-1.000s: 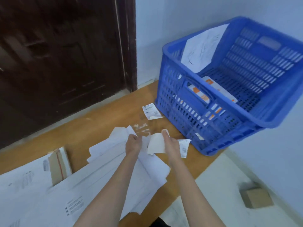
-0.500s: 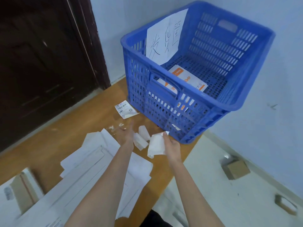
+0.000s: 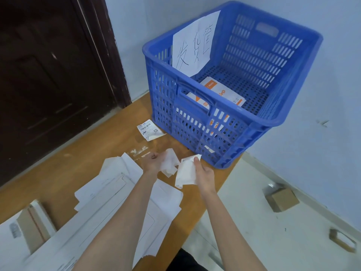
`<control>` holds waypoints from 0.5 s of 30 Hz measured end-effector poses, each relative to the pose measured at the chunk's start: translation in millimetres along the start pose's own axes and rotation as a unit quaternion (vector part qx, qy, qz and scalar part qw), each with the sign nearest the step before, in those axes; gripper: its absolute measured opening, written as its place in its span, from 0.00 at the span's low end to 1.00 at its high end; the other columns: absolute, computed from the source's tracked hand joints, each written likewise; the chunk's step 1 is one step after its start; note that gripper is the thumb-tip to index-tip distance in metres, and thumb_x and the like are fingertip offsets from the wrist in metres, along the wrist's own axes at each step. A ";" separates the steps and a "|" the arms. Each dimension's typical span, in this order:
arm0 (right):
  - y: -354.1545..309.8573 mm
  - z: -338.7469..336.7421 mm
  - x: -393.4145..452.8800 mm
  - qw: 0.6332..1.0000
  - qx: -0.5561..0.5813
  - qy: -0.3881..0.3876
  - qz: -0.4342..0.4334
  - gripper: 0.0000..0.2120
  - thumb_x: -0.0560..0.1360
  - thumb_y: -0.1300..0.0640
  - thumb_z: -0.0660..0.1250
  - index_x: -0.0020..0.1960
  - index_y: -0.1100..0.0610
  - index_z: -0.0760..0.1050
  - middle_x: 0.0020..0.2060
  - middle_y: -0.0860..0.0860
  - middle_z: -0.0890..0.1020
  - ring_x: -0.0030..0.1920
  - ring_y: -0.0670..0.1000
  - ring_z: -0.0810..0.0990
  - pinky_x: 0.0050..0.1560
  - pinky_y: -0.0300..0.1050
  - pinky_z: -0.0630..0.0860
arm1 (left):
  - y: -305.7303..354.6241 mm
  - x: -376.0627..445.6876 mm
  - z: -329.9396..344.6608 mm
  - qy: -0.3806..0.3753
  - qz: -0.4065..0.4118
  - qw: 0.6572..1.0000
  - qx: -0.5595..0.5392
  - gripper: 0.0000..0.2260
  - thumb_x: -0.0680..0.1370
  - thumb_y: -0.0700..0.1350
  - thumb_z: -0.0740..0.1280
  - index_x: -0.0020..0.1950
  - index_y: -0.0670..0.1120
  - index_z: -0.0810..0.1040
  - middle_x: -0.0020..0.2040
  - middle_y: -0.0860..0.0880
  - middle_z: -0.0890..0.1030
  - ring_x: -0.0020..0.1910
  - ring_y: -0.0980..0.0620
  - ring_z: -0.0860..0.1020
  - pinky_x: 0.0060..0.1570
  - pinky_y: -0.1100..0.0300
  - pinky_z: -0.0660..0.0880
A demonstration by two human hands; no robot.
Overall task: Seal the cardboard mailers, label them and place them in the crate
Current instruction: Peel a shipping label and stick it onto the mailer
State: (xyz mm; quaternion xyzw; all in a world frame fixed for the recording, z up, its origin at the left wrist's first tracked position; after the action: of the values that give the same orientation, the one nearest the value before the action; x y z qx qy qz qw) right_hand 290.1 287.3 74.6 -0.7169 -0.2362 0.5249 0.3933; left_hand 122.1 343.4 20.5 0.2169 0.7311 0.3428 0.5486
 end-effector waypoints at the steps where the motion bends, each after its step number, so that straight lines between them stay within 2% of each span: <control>1: 0.9 -0.4 -0.5 1.000 0.001 0.002 0.000 0.16 0.80 0.48 0.61 0.37 0.55 0.74 0.35 0.50 0.77 0.37 0.48 0.75 0.38 0.39 0.70 | -0.1 -1.2 1.0 -0.004 -0.006 1.000 -0.003 0.12 0.76 0.50 0.70 0.36 0.46 0.73 0.40 0.49 0.74 0.43 0.49 0.72 0.45 0.60 0.67; 3: 3.5 -1.1 -0.4 1.000 -0.002 0.006 0.002 0.18 0.80 0.48 0.61 0.36 0.58 0.74 0.34 0.51 0.75 0.35 0.48 0.73 0.36 0.39 0.68 | 3.4 -7.5 3.9 -0.037 -0.012 0.999 -0.031 0.14 0.77 0.55 0.68 0.50 0.44 0.80 0.48 0.49 0.78 0.51 0.49 0.77 0.48 0.60 0.69; 5: 5.3 -1.6 -0.1 1.000 -0.003 0.011 0.005 0.19 0.79 0.47 0.61 0.38 0.60 0.73 0.34 0.52 0.74 0.35 0.48 0.71 0.36 0.39 0.67 | 5.6 -10.5 7.6 -0.084 -0.015 0.995 -0.061 0.19 0.80 0.56 0.62 0.61 0.43 0.77 0.56 0.49 0.78 0.58 0.50 0.77 0.53 0.61 0.71; 7: 6.1 -1.9 0.0 1.000 -0.002 0.016 0.004 0.18 0.79 0.47 0.61 0.41 0.61 0.74 0.36 0.54 0.74 0.37 0.50 0.72 0.38 0.40 0.67 | 8.9 -14.8 8.1 -0.104 -0.002 0.994 -0.034 0.18 0.81 0.56 0.60 0.62 0.46 0.77 0.59 0.49 0.77 0.57 0.51 0.76 0.54 0.59 0.69; 9: 4.7 -1.9 -1.1 1.000 0.001 0.022 -0.008 0.20 0.79 0.47 0.61 0.43 0.64 0.76 0.38 0.55 0.74 0.39 0.50 0.72 0.40 0.42 0.68 | 10.4 -17.3 6.8 -0.102 0.024 0.994 0.021 0.13 0.79 0.52 0.63 0.60 0.49 0.79 0.61 0.49 0.76 0.56 0.51 0.73 0.50 0.58 0.68; 11: 1.9 -1.0 -2.2 0.999 -0.003 0.035 -0.034 0.20 0.80 0.48 0.61 0.44 0.65 0.78 0.36 0.54 0.74 0.38 0.50 0.71 0.41 0.42 0.68 | 7.8 -19.3 5.9 -0.117 0.045 0.989 0.074 0.12 0.78 0.47 0.65 0.60 0.50 0.80 0.62 0.51 0.75 0.56 0.53 0.70 0.52 0.59 0.66; 15: -4.4 5.2 -3.9 0.993 -0.051 0.065 -0.089 0.22 0.80 0.47 0.60 0.31 0.59 0.70 0.27 0.49 0.71 0.30 0.47 0.68 0.34 0.41 0.65 | 7.3 -26.7 -3.5 -0.117 0.072 0.987 0.084 0.14 0.76 0.44 0.68 0.61 0.52 0.79 0.64 0.51 0.74 0.57 0.53 0.71 0.50 0.60 0.68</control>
State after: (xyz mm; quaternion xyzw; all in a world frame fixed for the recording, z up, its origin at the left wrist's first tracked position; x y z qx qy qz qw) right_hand 284.3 288.5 79.6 -0.7447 -0.2994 0.4278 0.4156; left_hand 126.5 328.8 43.9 0.3525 0.6706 0.2914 0.5841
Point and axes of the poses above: each hand's wrist, its own x-axis towards the middle knuckle, its own z-axis out of the palm, y = z × x, the point moved 4 cm from there along x, towards the middle knuckle
